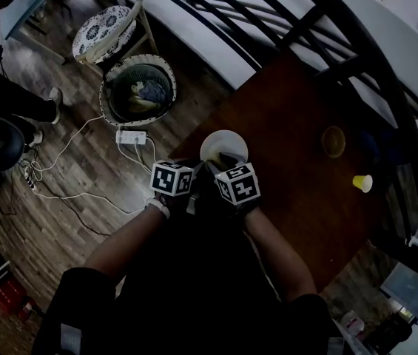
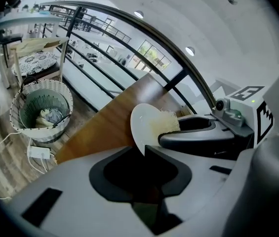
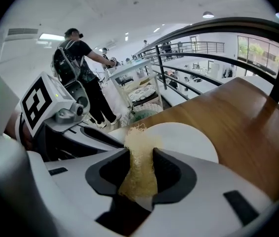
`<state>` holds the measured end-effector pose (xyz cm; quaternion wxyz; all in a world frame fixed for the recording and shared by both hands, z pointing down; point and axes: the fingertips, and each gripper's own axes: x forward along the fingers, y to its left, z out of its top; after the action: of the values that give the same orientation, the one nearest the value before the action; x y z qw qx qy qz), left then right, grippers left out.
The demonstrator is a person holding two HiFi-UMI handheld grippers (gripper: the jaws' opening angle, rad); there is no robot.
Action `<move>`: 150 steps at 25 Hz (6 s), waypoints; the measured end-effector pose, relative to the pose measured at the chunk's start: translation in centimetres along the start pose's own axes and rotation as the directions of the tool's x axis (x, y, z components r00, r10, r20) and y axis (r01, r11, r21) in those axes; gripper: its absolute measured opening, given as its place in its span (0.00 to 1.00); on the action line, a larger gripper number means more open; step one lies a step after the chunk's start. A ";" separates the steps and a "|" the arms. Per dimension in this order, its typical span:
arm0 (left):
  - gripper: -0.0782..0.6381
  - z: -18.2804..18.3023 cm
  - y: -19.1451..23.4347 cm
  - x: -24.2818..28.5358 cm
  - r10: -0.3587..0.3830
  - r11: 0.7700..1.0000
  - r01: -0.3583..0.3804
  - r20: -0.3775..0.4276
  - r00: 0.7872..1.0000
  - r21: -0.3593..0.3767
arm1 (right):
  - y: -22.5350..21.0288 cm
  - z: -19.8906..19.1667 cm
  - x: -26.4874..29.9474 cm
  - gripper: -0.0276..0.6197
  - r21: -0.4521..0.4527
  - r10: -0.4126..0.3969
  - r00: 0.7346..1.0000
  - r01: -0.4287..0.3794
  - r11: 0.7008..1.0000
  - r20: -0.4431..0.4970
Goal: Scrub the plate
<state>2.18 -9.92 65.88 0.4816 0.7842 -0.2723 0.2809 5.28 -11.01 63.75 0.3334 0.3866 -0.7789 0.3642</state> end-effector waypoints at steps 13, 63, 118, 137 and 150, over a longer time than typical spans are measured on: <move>0.22 0.0 -0.1 -0.2 0.001 1.000 -0.001 -0.003 1.000 0.002 | -6.1 -0.6 -4.1 0.27 0.194 -0.133 0.987 0.114 0.974 0.090; 0.22 -0.3 0.1 -0.2 -0.019 1.000 0.019 -0.013 1.000 0.007 | -5.1 1.1 -4.4 0.27 0.199 -0.143 0.984 0.120 0.973 0.104; 0.21 9.0 1.7 -3.9 0.017 0.989 -0.039 0.154 0.988 0.144 | -1.0 -1.4 -2.2 0.27 0.192 -0.044 0.998 0.033 0.981 0.051; 0.21 8.6 -1.7 -8.9 0.004 0.938 -0.077 0.212 0.977 0.338 | -4.9 -1.2 -9.6 0.27 0.415 -0.140 0.960 0.027 0.909 0.244; 0.21 8.9 -6.8 -9.4 -0.085 0.897 -0.010 0.194 0.977 0.442 | -0.4 4.7 -18.3 0.27 0.332 -0.171 0.834 -0.016 0.943 0.525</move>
<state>1.98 -13.90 51.81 0.2662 0.9028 -0.2354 0.2422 13.30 -8.43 46.80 0.0438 0.5551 -0.7547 0.3470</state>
